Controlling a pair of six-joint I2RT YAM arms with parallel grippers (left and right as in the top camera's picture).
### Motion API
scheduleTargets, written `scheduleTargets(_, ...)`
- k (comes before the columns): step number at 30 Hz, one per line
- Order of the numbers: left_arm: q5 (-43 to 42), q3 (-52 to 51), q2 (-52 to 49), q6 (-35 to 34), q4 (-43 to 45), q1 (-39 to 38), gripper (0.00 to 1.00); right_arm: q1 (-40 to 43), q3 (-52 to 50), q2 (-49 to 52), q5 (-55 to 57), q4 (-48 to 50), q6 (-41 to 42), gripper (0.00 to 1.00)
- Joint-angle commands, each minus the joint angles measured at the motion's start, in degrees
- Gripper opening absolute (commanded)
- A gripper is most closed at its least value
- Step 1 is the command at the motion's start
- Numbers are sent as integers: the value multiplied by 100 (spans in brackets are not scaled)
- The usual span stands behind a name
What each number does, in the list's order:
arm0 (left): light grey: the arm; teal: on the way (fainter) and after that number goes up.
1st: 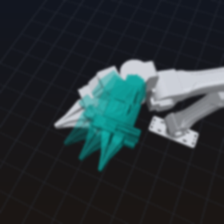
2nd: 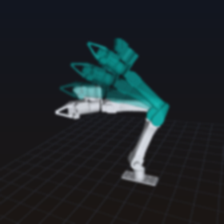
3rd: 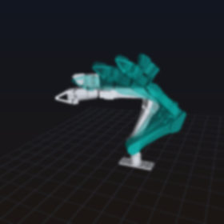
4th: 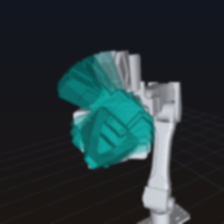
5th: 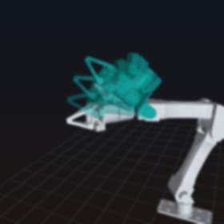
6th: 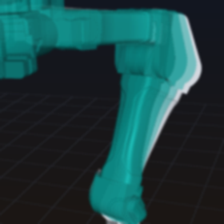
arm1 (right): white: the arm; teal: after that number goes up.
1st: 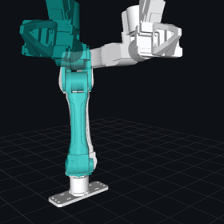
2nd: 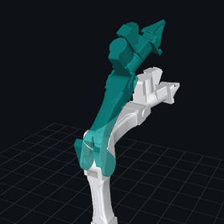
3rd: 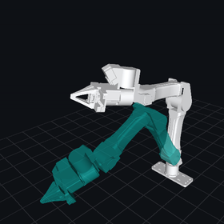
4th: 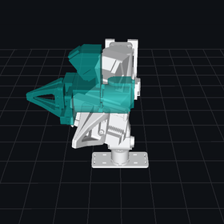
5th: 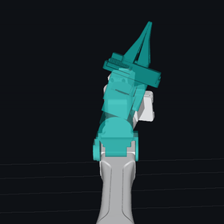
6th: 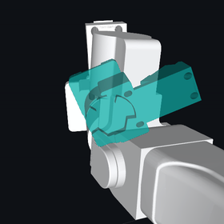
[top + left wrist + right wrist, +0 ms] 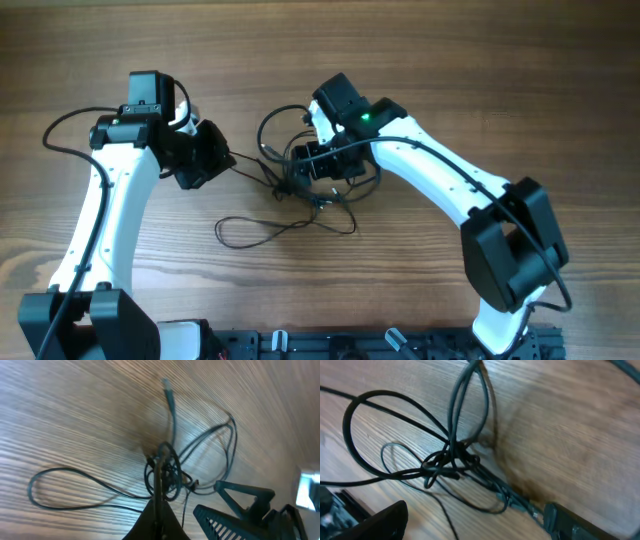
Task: Untangle cables
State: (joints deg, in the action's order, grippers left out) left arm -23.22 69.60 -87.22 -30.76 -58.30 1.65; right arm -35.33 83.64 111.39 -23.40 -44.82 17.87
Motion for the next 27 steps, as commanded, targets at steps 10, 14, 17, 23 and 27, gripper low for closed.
scheduleTargets(10, 1005, -28, -22, -1176, -44, 11, 4, -212, -9, 549, 153, 997, -1639, 83)
scheduleTargets(14, 1051, -28, -22, -1248, -11, 11, 4, -291, -9, 605, 157, 1263, -1661, 82)
scheduleTargets(17, 1078, -28, -24, -1344, 2, 11, 4, -365, -9, 684, 155, 1462, -1687, 74)
scheduleTargets(23, 1255, -28, -24, -1344, 0, 11, 4, -387, -9, 809, 155, 1414, -2090, 73)
scheduleTargets(27, 1528, -28, -24, -1344, 7, 11, 4, -389, -9, 809, 15, 1421, -2092, 49)
